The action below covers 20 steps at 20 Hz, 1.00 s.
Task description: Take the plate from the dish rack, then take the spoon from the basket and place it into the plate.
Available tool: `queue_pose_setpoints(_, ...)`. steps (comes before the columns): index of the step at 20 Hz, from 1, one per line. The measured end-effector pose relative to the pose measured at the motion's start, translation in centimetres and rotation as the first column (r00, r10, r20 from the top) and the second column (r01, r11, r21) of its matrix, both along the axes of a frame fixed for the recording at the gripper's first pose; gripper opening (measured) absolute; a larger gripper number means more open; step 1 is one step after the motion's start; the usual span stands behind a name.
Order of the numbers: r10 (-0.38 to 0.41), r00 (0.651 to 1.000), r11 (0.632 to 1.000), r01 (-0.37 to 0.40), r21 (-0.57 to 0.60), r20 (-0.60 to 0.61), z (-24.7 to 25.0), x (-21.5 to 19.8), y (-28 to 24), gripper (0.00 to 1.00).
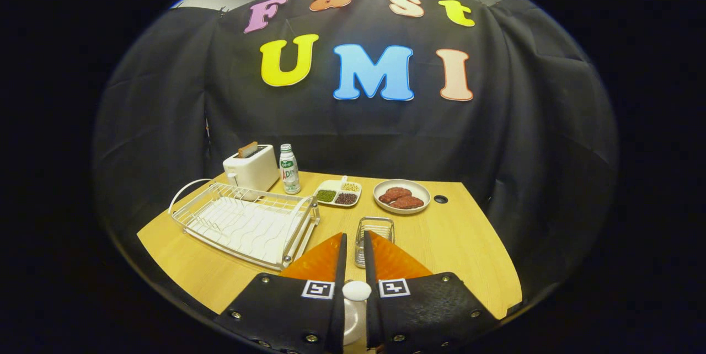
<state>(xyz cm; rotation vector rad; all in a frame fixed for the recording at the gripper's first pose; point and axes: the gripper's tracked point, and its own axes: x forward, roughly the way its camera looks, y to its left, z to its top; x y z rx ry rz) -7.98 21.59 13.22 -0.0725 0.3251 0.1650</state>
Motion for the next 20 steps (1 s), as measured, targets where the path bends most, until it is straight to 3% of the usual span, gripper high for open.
queue_pose_setpoints(20,0.18,0.968,0.983,-0.185,-0.015,-0.175,-7.2,0.2,10.7,0.15)
